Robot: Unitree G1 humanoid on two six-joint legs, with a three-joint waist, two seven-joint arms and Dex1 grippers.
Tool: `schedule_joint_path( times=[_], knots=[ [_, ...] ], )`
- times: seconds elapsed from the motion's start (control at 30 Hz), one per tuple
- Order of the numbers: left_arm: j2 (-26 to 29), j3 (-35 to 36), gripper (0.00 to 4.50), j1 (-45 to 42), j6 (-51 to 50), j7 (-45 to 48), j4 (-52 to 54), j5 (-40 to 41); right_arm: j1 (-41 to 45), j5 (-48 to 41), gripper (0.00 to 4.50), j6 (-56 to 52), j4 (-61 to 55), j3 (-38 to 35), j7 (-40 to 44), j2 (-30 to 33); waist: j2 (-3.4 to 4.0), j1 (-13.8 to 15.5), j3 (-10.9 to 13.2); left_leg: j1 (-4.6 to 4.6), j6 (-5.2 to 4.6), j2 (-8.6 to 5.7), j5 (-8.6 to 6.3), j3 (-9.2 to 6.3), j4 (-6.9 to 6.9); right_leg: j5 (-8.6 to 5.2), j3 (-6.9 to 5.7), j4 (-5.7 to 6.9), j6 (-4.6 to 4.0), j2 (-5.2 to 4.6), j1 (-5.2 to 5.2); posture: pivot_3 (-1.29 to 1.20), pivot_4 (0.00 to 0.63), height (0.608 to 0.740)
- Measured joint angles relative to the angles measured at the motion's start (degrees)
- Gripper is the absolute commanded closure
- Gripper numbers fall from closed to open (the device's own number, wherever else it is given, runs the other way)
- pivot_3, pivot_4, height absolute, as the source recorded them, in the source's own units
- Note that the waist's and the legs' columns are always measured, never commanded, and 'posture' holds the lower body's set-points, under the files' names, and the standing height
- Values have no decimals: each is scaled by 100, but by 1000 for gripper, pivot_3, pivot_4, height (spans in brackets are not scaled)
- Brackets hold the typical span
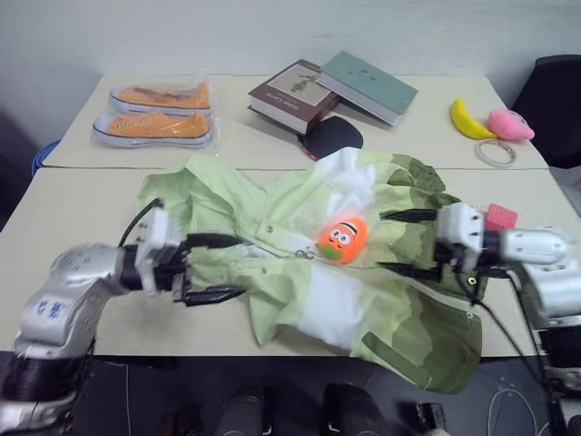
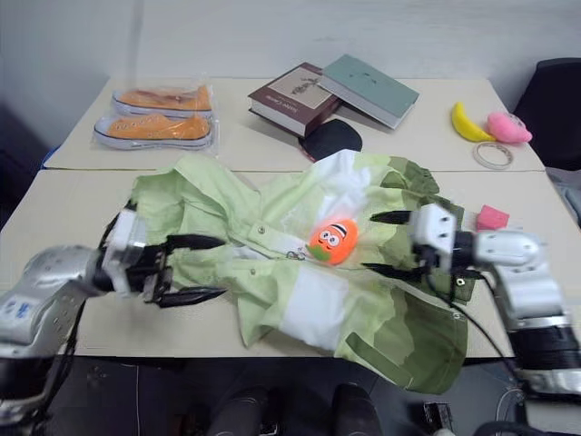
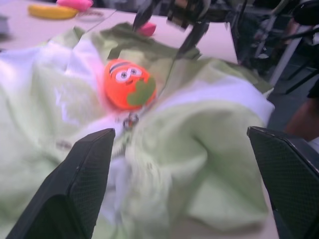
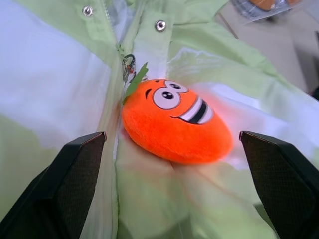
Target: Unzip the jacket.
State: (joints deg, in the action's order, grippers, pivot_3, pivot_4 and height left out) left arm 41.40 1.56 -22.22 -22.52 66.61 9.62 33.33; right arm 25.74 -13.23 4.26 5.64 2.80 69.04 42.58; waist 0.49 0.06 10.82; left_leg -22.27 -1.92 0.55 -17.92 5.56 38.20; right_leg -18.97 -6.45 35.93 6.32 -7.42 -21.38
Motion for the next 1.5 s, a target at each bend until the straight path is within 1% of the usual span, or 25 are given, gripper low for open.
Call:
schedule_joint_path(
  times=[0.1, 0.2, 0.23, 0.3, 0.33, 0.4, 0.53, 0.57, 0.67, 0.73, 0.8, 0.87, 0.93, 1.03, 1.1, 1.17, 1.2, 1.33, 1.43, 1.5],
  knots=[
    [-266, -562, 20, -591, 295, 98, -728, -564, 428, 657, 0, 543, 513, 480, -137, -166, -4, -11, 2, -7, -6, -4, 3, 13, -2, 2, -28, 1, 3, 8, -12, 0, 150, 740],
    [-301, -1076, 20, -908, 1136, 181, -1371, -1422, 825, 1229, 0, 1178, 1045, 775, -364, -301, -8, -42, 5, -5, -6, 2, 3, 22, -4, 2, -30, -2, 4, 15, -15, 0, 150, 740],
    [-364, -1184, 20, -981, 1403, 183, -1556, -1643, 965, 1393, 0, 1327, 1253, 828, -530, -430, -9, -50, 6, -5, -5, 6, 4, 22, -3, 2, -30, 1, 4, 18, -15, 0, 150, 740],
    [-590, -1253, 20, -1096, 1593, 100, -1737, -1833, 1193, 1605, 0, 1491, 1516, 878, -796, -625, -13, -38, 9, -6, -3, 9, 6, 21, 0, 2, -29, 4, 4, 18, -17, 0, 150, 740],
    [-702, -1274, 3, -1134, 1635, 24, -1773, -1892, 1290, 1693, 175, 1575, 1593, 916, -894, -668, -14, -35, 9, -6, -3, 10, 6, 20, 2, 2, -29, 6, 4, 16, -17, 0, 150, 740],
    [-893, -1287, 0, -1185, 1696, -157, -1889, -2039, 1438, 1865, 586, 1732, 1737, 1020, -992, -683, -14, -23, 10, -7, -5, 8, 7, 17, 5, 2, -30, 7, 4, 13, -16, 0, 150, 740],
    [-1141, -1297, 0, -1098, 1652, -500, -2049, -2259, 1450, 2038, 1984, 1921, 2010, 1075, -1113, -750, -16, -19, 10, -11, -11, 0, 10, 9, 8, 4, -39, 9, 8, 2, -11, 0, 150, 740],
    [-1167, -1331, 0, -1063, 1599, -528, -2090, -2279, 1451, 2042, 2398, 1944, 2039, 1076, -1130, -781, -16, -24, 10, -11, -11, 1, 10, 8, 9, 4, -41, 10, 9, 3, -11, 0, 150, 740],
    [-1177, -1363, 0, -951, 1377, -617, -2171, -2366, 1440, 2013, 3384, 1950, 2040, 1069, -1139, -806, -16, -29, 11, -11, -10, 3, 11, 6, 8, 4, -42, 12, 9, 5, -11, 0, 150, 740],
    [-1192, -1361, 0, -928, 1381, -768, -2259, -2468, 1296, 1906, 4018, 1950, 1938, 1022, -1136, -753, -16, -28, 10, -10, -10, 3, 11, 5, 9, 4, -42, 12, 8, 3, -11, 0, 150, 740],
    [-1242, -1313, 0, -919, 1390, -871, -2370, -2474, 1094, 1817, 4496, 1939, 1799, 973, -1135, -610, -16, -2, 10, -12, -12, 0, 11, 1, 12, 4, -44, 12, 9, -1, -8, 0, 150, 740],
    [-1292, -1269, 0, -894, 1362, -953, -2387, -2467, 804, 1666, 4496, 1905, 1567, 778, -1117, -290, -16, 37, 10, -13, -16, -8, 11, -8, 19, 5, -42, 14, 10, -8, -1, 0, 150, 740],
    [-1319, -1278, 0, -906, 1334, -1015, -2438, -2475, 433, 1476, 4496, 1870, 1367, 437, -1078, 248, -16, 96, 10, -12, -22, -13, 13, -10, 23, 8, -43, 7, 16, -11, 8, 0, 150, 740],
    [-1292, -1234, 0, -901, 1473, -1133, -2652, -2480, -296, 1281, 4496, 1831, 1502, -328, -1120, 1136, -17, 151, 10, 4, -26, -18, 13, -23, 25, 9, -42, -1, 18, -17, 39, 0, 150, 740],
    [-1221, -1156, 0, -924, 1508, -1218, -2828, -2482, -744, 1221, 4496, 1864, 1767, -766, -1181, 1530, -20, 118, 9, 41, -25, -12, 13, -23, 14, 10, -42, -22, 19, -17, 79, 0, 150, 740],
    [-1181, -1111, 0, -921, 1496, -1276, -2937, -2482, -1052, 1179, 4496, 1975, 2034, -1014, -1231, 1674, -25, 58, 9, 107, -18, -6, 10, -3, -12, 10, -41, -43, 19, -25, 120, 0, 150, 740],
    [-1170, -1090, 0, -926, 1498, -1289, -3001, -2483, -1162, 1168, 4496, 2064, 2219, -1072, -1275, 1717, -22, 9, 8, 122, -12, 2, 8, -2, -14, 10, -39, -46, 19, -27, 130, 0, 150, 740],
    [-1169, -1096, 0, -920, 1534, -1291, -3055, -2481, -1523, 1200, 4496, 2370, 3307, -1468, -1670, 2087, 4, -20, -7, 120, -6, 5, 6, 1, -17, 10, 3, -46, 18, -33, 122, 0, 150, 740],
    [-1142, -1045, 0, -856, 1537, -1289, -3059, -2479, -1512, 1241, 4496, 2479, 3829, -1709, -1956, 2413, 13, -52, -13, 130, -2, 13, 5, 11, -17, 10, 20, -45, 18, -27, 122, 0, 150, 740],
    [-1138, -1041, 0, -848, 1558, -1293, -3081, -2480, -1374, 1305, 4496, 2564, 4001, -1712, -2089, 2516, 18, -68, -16, 133, 1, 15, 6, 11, -17, 9, 22, -41, 17, -26, 122, 0, 150, 740]
  ],
)
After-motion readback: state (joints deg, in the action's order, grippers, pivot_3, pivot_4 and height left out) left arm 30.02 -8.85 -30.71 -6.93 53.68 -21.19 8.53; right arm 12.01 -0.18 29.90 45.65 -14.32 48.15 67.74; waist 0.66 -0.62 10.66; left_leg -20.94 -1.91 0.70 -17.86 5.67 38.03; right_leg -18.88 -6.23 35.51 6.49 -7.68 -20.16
